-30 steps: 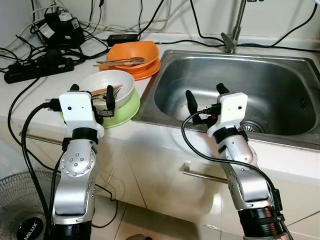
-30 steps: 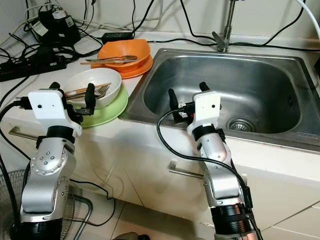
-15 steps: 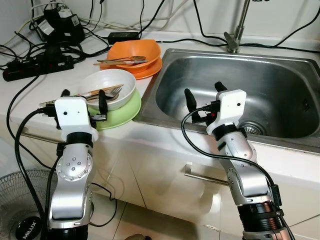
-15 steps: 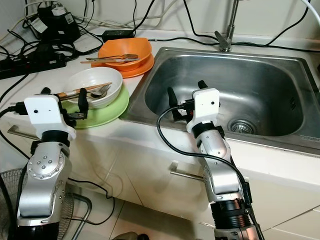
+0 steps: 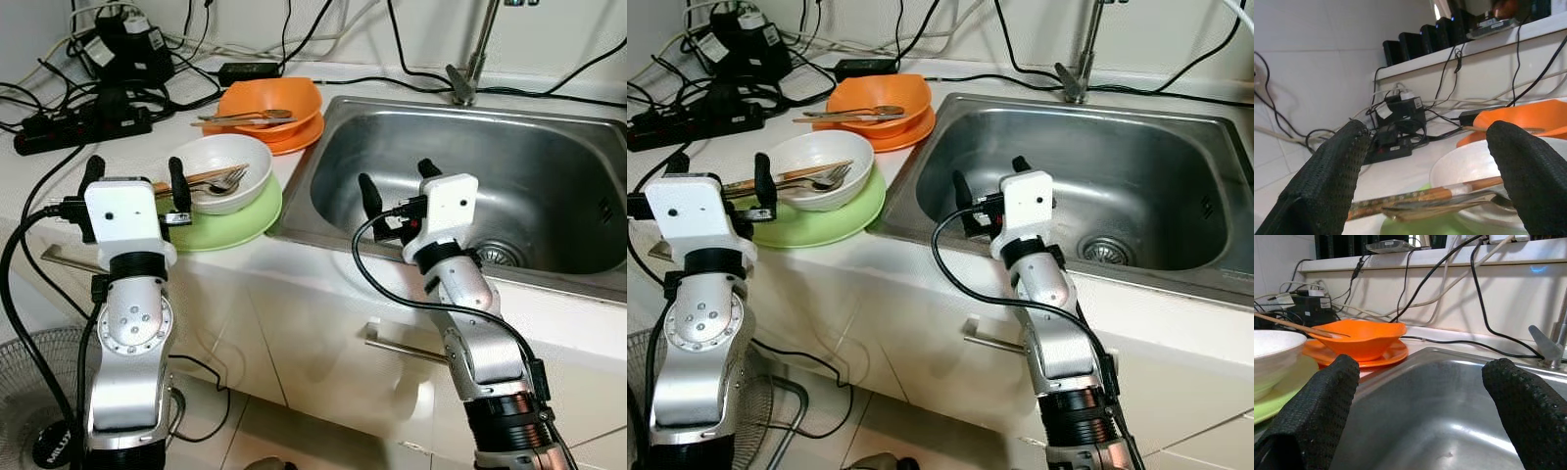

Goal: Kitchen organization

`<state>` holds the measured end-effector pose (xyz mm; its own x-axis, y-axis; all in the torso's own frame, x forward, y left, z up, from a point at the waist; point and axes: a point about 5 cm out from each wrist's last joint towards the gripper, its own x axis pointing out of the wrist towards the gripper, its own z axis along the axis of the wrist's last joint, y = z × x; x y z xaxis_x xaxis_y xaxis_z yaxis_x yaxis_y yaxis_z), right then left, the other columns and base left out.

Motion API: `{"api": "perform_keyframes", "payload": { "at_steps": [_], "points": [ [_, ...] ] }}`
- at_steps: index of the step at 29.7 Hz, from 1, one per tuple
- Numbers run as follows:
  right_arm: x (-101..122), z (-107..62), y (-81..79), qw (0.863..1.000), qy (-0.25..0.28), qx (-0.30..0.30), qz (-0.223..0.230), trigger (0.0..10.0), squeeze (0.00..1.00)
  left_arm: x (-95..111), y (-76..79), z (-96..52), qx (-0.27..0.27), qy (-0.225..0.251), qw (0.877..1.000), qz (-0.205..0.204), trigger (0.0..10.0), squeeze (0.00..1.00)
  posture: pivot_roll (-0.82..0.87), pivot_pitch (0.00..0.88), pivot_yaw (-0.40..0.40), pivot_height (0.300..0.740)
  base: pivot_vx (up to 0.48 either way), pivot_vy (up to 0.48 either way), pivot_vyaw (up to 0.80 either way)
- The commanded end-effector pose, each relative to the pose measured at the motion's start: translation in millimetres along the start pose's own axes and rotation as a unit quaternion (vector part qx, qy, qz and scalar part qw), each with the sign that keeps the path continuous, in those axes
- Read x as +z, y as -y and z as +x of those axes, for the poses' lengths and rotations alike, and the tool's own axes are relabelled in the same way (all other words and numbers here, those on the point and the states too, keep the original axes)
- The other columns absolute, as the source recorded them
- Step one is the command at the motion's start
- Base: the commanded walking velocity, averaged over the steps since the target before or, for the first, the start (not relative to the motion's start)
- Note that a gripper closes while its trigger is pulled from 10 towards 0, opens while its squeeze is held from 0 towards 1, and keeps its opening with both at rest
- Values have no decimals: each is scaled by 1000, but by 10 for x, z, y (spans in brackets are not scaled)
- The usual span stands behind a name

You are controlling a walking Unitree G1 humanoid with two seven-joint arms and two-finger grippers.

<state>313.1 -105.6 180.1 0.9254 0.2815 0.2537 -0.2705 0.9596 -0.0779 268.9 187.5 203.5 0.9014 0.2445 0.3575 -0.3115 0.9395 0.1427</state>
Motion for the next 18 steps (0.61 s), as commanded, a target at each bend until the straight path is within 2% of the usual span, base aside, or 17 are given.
{"api": "perform_keyframes", "payload": {
  "at_steps": [1,8,11,13,17,18],
  "points": [
    [41,33,-91,1000,4,25,15,10000,0,-43,-63,-9,20,-10,1000,2,10000,0,-18,40,85,740,0,0,0],
    [3,10,-101,999,-10,34,21,10000,0,-49,-66,-5,21,-11,1000,0,10000,0,-19,40,86,740,0,0,0],
    [-44,-5,-51,999,-23,24,26,10000,0,-107,-70,-22,24,-28,999,-5,10000,0,-23,40,89,740,0,0,0],
    [-72,-13,12,999,-30,7,12,10000,0,-128,-74,-43,24,-33,999,-4,10000,0,-23,43,89,740,0,0,0],
    [-91,-14,-2,999,-32,11,0,10000,0,-154,-68,-66,24,-35,999,-2,10000,0,-25,45,91,740,0,0,0],
    [-104,-19,-25,999,-36,23,9,10000,0,-169,-63,-76,24,-37,999,-2,10000,0,-25,45,91,740,0,0,0]
  ]
}}
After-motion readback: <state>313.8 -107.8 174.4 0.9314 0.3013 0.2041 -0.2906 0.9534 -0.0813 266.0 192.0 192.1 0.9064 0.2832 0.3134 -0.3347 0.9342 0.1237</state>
